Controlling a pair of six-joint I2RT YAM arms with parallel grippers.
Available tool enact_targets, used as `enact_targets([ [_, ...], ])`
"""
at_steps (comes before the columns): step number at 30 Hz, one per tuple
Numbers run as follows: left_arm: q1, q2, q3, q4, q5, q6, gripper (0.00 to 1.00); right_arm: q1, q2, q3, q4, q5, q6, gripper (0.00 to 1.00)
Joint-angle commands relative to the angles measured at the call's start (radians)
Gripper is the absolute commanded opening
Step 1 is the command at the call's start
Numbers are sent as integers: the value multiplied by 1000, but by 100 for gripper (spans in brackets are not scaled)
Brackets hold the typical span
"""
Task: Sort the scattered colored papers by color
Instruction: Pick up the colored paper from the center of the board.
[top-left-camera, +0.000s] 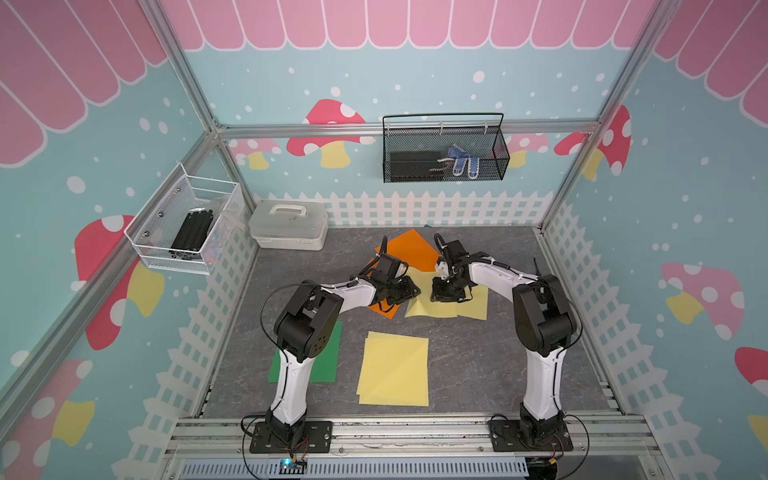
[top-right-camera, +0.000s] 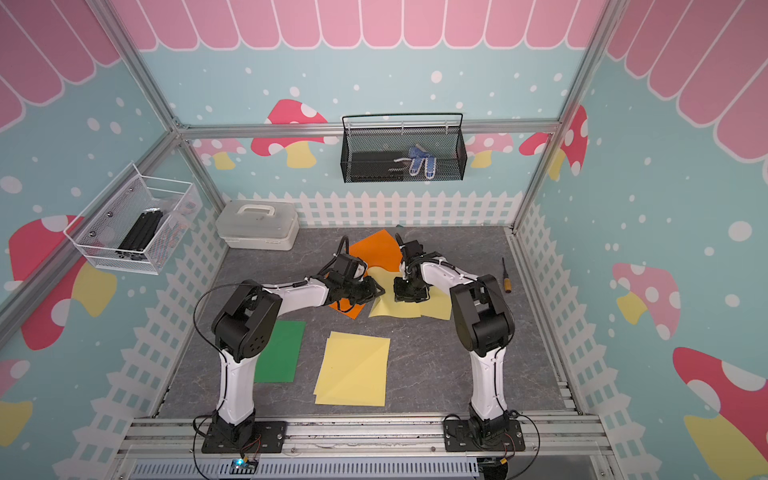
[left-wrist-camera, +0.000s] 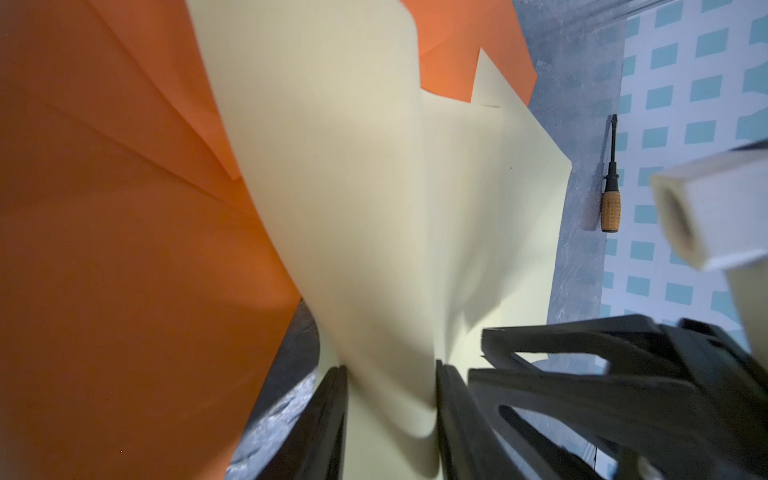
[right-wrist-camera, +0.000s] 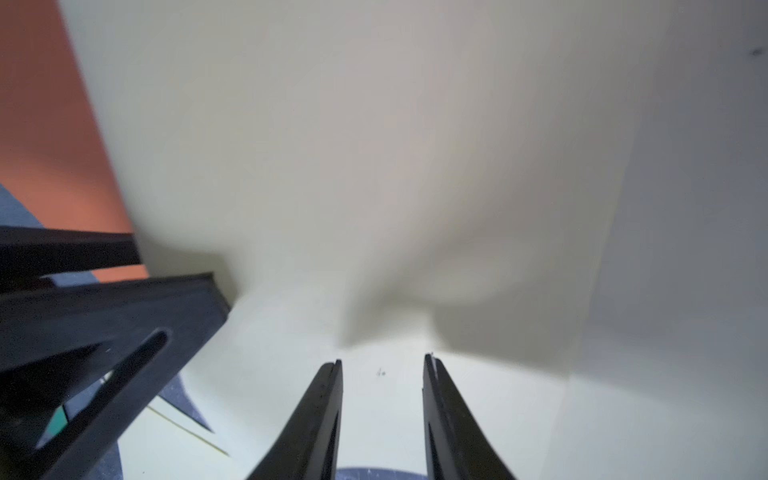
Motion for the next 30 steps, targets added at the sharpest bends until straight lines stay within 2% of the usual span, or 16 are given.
enact_targets([
  [1, -2, 20, 24, -5, 6, 23, 37, -1, -95, -7, -26, 31, 10, 36],
  [8, 1, 4, 18, -6, 17, 32, 36, -24, -153, -15, -48, 33, 13, 38],
  [15, 34, -50, -36, 57, 108, 21, 35, -110, -159, -117, 16, -46, 35, 38],
  [21, 56, -95, -44, 28, 140, 56, 34, -148, -182, -180, 63, -98, 41, 39],
  [26, 67, -137, -67, 51, 168, 50, 34, -174, -190, -246, 172, -253, 88, 41],
  [30, 71, -143, -78, 81, 199, 29, 34, -210, -171, -318, 342, -404, 181, 45],
])
